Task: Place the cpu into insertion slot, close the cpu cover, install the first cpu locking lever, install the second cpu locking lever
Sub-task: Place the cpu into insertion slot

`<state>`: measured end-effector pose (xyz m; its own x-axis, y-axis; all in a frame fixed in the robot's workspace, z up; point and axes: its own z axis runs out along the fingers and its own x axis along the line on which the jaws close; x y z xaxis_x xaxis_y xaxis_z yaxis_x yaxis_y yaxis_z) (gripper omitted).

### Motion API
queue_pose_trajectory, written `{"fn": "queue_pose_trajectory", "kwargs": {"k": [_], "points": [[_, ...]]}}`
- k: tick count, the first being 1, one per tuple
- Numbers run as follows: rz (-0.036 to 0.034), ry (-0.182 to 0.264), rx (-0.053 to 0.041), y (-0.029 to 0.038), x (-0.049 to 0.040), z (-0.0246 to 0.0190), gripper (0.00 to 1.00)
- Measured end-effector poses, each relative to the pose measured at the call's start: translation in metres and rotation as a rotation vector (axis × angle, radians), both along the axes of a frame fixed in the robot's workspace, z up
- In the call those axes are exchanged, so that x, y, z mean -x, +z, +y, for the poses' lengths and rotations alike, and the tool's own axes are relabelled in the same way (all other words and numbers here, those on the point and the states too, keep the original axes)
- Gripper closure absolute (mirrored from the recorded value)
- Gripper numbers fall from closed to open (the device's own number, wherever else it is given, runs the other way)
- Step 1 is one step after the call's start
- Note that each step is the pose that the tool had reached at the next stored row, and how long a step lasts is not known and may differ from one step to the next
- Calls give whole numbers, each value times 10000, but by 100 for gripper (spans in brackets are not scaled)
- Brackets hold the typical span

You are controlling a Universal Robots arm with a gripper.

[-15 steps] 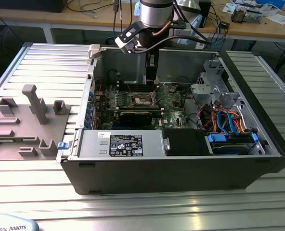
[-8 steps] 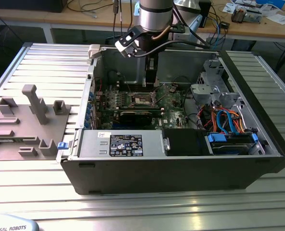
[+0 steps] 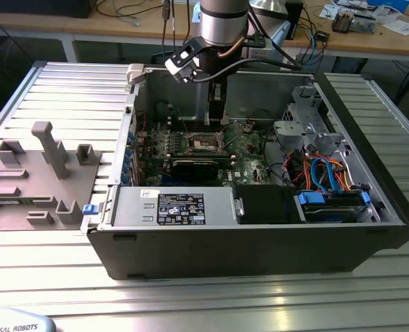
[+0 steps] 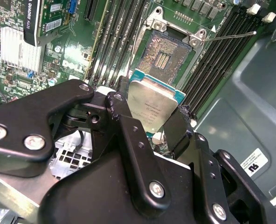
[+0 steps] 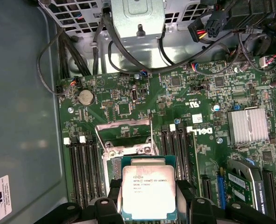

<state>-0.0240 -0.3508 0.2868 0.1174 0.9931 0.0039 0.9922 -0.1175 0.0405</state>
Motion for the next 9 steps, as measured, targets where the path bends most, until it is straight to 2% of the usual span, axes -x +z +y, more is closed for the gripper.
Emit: {"fn": "queue_pose_trajectory", "kwargs": {"k": [7,9], "points": [[0,54,0,-3,1,0,46],[0,420,2,-6,2,0,46]]}}
